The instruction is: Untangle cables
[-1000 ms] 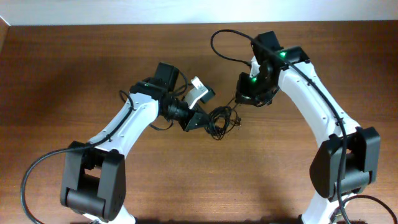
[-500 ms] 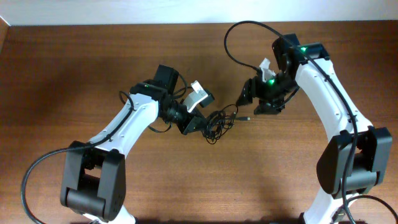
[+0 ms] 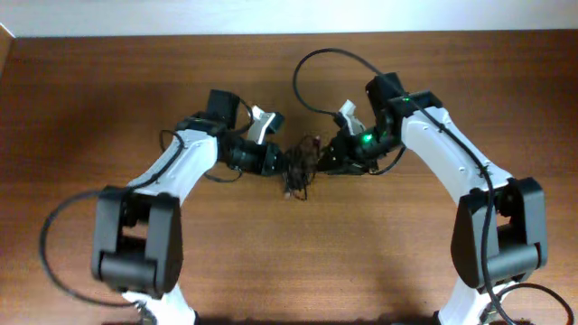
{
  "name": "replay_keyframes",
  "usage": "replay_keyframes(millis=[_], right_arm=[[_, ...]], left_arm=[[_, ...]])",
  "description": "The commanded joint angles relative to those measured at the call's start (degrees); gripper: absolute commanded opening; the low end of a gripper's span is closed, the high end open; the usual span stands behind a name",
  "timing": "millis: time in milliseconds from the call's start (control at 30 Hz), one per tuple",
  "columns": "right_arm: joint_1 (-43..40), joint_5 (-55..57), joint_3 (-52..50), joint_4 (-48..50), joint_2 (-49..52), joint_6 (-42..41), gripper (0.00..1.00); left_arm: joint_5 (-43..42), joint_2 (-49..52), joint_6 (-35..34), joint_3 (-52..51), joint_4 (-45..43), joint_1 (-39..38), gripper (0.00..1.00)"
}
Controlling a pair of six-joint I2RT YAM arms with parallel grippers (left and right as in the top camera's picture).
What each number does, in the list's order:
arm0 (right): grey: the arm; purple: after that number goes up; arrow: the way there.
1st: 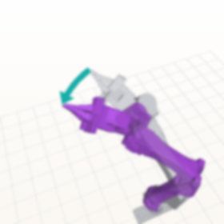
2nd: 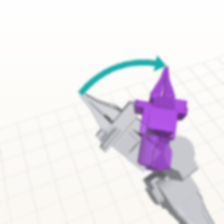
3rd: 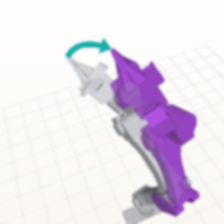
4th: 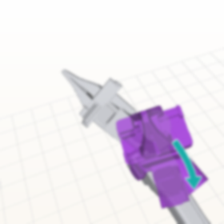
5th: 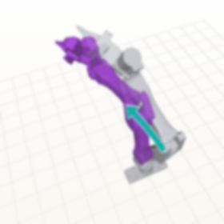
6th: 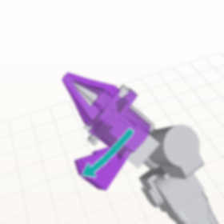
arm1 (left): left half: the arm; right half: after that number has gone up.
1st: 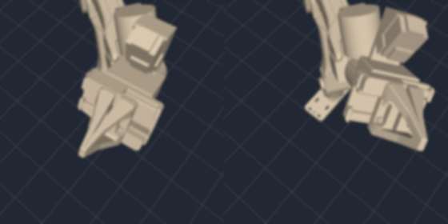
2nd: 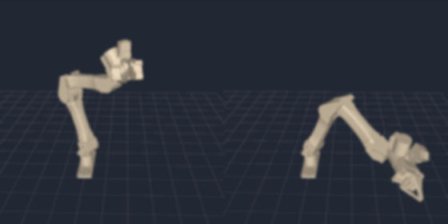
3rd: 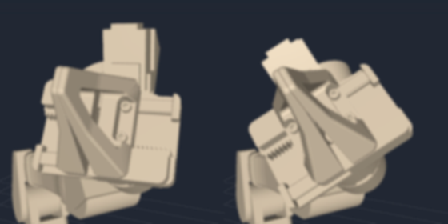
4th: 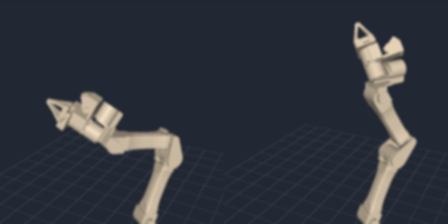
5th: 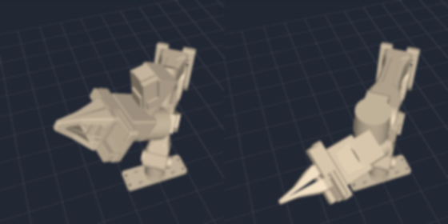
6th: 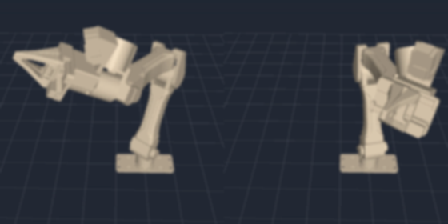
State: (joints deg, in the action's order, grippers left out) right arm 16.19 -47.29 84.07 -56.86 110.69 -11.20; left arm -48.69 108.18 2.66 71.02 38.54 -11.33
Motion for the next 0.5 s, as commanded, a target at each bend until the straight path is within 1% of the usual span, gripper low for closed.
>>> replay_keyframes(millis=[0,100,200,233,300,333,400,433,467], right_arm=[[3.76,5.95,-0.35,3.43,-0.81,-4.37,0.3],[7.56,13.6,-0.35,7.06,-0.79,-9.11,0.3],[9.94,19.69,-0.61,7.74,-0.7,-13.97,0.3],[10.49,21.11,-0.72,7.87,-0.7,-14.88,0.3],[10.82,21.46,-1.57,9.57,-0.7,-14.88,0.31],[10.69,21.46,-2.56,10.6,-0.7,-16.28,0.34],[9.99,21.31,-4.15,11.74,-0.68,-19.87,0.38],[9.94,20.65,-4.52,12.17,-0.63,-19.96,0.43],[10.12,18.21,-4.59,12.7,-0.63,-19.1,0.46]], left_arm=[[-0.37,2.56,-1.79,-0.72,1.18,0.0,0.0],[6.58,3.85,-1.79,-0.72,4.63,0.0,0.0],[7.13,4.63,-1.81,-0.72,5.29,0.07,0.0],[6.62,4.63,-1.79,-0.7,5.29,0.35,0.0],[3.02,4.63,-1.46,-0.7,5.46,1.79,0.0],[-2.19,4.63,1.31,-0.7,5.46,3.37,0.0],[-4.61,4.63,1.55,-0.7,5.55,5.18,0.0],[-5.46,4.63,1.57,-0.7,5.95,6.19,0.0],[-6.08,4.63,1.57,-0.72,6.23,6.84,0.0]])
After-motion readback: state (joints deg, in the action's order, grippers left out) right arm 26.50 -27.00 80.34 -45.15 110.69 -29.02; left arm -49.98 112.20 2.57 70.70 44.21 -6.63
